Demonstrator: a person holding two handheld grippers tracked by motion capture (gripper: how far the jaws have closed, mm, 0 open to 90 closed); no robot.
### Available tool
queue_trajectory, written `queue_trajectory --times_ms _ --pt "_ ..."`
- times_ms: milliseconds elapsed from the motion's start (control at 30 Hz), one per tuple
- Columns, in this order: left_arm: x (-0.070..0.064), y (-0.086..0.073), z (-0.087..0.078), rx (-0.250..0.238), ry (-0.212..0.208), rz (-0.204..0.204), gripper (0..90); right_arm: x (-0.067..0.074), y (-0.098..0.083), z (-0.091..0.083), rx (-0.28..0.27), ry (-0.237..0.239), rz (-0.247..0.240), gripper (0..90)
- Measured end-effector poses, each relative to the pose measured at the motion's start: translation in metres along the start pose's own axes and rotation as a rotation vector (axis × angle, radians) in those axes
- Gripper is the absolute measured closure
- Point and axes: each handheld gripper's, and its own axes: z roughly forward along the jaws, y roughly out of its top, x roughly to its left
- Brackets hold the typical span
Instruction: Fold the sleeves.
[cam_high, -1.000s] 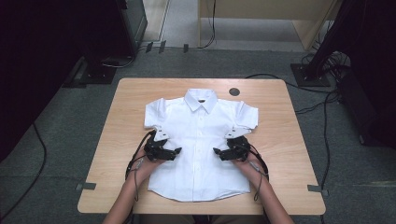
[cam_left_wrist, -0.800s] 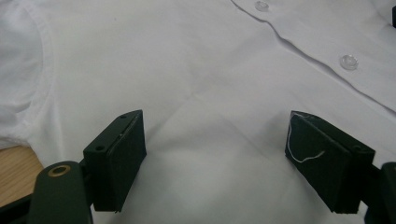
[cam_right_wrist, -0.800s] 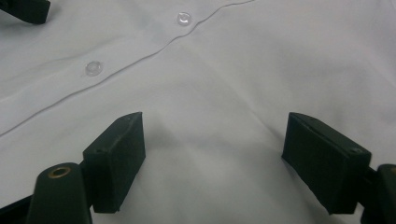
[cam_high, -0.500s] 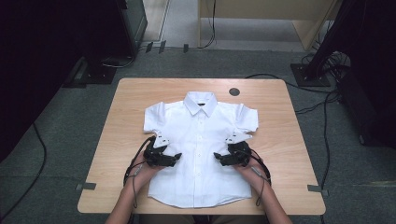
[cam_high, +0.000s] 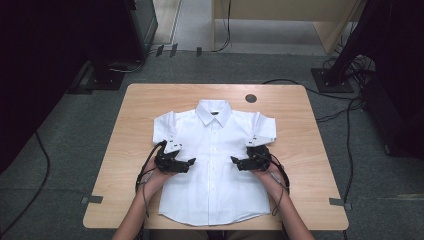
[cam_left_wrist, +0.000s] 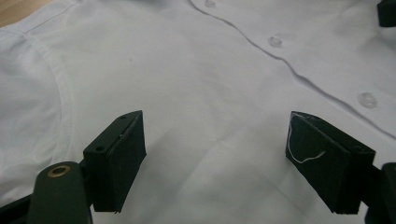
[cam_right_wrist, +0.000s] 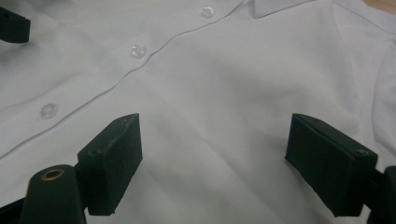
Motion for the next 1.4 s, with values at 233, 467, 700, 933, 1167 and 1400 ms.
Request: queue_trajectory --times_ms 233,467,700,933,1167,1400 --pt "0.001 0.001 0.008 0.03 0.004 0.002 20.0 -0.001 -0.001 0.012 0.029 -0.032 -0.012 19.0" --pt "-0.002 -0.002 0.005 0.037 0.0 -0.028 20.0 0.002 -0.003 0.01 0.031 -0.03 -0.014 18.9" --pt "-0.009 -0.007 -0.001 0.037 -0.002 -0.026 20.0 0.009 -0.009 0.003 0.031 -0.023 -0.02 19.0" --pt "-0.016 -0.015 -0.011 0.038 -0.017 -0.011 20.0 0.022 -0.016 -0.005 0.033 -0.016 -0.027 18.9" --pt "-0.01 -0.007 -0.007 0.001 -0.015 -0.021 19.9 0.016 -0.006 -0.009 -0.022 0.006 -0.013 19.0" --pt "-0.002 0.003 0.007 0.017 0.001 -0.011 19.9 0.005 0.0 0.009 0.025 -0.043 0.019 19.1"
